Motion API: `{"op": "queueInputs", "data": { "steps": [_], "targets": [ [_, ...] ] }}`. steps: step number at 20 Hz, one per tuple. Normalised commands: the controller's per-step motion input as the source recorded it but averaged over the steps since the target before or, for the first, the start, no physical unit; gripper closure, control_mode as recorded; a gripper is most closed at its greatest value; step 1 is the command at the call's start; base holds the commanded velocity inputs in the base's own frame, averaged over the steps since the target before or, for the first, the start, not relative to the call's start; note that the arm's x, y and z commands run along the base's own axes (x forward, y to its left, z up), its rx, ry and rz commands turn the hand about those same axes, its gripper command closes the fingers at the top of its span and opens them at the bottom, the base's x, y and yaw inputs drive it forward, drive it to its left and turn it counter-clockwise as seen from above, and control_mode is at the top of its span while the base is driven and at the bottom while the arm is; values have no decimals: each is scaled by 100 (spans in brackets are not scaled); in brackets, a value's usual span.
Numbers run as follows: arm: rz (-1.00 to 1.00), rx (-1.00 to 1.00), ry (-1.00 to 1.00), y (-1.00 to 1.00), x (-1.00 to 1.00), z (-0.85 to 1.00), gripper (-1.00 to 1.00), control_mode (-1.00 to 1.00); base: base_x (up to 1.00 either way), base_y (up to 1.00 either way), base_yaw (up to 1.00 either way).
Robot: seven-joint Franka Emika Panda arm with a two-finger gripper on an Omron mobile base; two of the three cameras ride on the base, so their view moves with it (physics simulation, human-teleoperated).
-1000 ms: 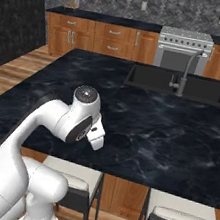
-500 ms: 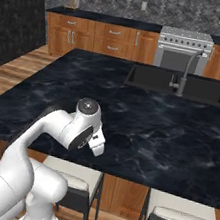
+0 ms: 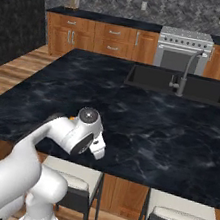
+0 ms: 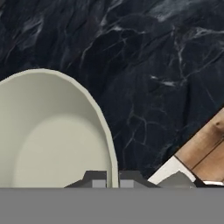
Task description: Take the smaller bowl and place it next to the appetizer plate on the dining counter , and place the larger bowl next to the plate with cooked food.
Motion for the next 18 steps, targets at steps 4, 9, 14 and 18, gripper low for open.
{"op": "queueInputs", "data": {
  "steps": [4,9,14,18],
  "targets": [
    [0,0,0,-12,35,-25,100,-100,0,0,0],
    [0,0,0,-18,36,-13,100,-100,0,0,0],
    [0,0,1,-6,47,-7,100,-100,0,0,0],
    [0,0,3,-1,49,-13,100,-100,0,0,0]
  ]
}}
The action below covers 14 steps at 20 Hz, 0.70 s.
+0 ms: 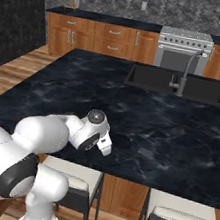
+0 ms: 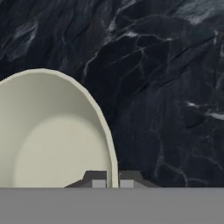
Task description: Take the smaller bowl and place it next to the appetizer plate on the dining counter , and place the larger bowl next to the plate with cooked food.
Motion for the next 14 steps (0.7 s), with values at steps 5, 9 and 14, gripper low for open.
{"op": "queueInputs", "data": {
  "steps": [5,9,14],
  "targets": [
    [0,0,4,-8,37,-15,100,-100,0,0,0],
    [0,0,1,-4,31,-20,100,-100,0,0,0],
    [0,0,0,0,24,-14,100,-100,0,0,0]
  ]
}}
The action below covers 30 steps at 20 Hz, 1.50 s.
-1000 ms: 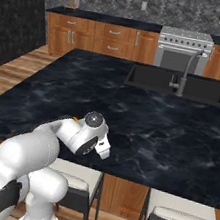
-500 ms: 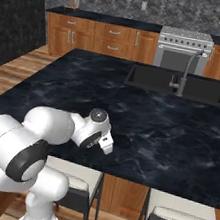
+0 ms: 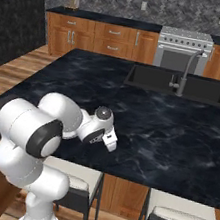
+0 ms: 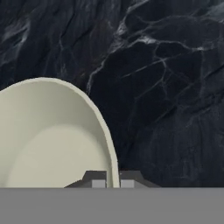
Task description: Take the smaller bowl and place it next to the appetizer plate on the dining counter , and place the larger bowl next to the plate with cooked food.
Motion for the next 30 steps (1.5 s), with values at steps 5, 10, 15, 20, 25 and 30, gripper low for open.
{"op": "queueInputs", "data": {
  "steps": [5,10,15,20,25,30],
  "targets": [
    [0,-3,-3,1,-17,6,-100,-100,0,0,0],
    [0,0,0,0,-12,79,-100,-100,0,0,0],
    [0,-1,-1,0,-19,98,-100,-100,0,0,0],
    [1,-4,-21,0,-63,75,-100,-100,0,0,0],
    [0,-5,-24,0,-40,39,-100,-100,0,0,0],
    [2,-4,-25,0,-35,51,-100,-100,0,0,0]
  ]
}}
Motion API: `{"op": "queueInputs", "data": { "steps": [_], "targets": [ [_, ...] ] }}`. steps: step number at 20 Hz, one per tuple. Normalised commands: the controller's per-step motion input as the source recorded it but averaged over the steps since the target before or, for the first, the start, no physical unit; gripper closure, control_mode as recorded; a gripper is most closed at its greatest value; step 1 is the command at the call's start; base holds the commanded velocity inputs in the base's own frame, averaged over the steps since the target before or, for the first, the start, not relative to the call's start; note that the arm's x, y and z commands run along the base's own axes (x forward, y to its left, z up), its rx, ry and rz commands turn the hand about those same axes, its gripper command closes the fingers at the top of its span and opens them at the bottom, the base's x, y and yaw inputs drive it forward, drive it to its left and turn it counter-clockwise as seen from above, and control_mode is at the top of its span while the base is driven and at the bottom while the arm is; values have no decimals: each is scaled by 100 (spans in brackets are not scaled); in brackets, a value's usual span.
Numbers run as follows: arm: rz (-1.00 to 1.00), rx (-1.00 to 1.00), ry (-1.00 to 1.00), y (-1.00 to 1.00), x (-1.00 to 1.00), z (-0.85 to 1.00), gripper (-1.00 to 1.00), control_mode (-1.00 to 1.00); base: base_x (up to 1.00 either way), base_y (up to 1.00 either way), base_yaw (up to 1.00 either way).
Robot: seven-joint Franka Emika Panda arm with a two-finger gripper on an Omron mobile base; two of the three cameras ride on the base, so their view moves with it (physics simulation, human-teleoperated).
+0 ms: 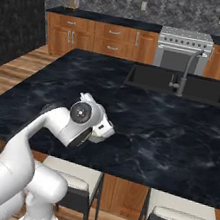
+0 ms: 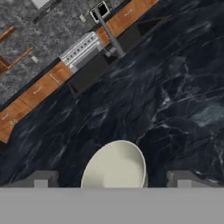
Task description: Take the smaller bowl and place it next to the appetizer plate on the dining counter , and place the larger bowl next to the plate with cooked food.
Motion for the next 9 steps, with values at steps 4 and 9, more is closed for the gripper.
{"op": "queueInputs", "data": {
  "steps": [4,9],
  "targets": [
    [3,-4,-23,0,-25,81,-100,-100,0,0,0],
    [3,-6,-11,0,-19,82,-100,-100,0,0,0]
  ]
}}
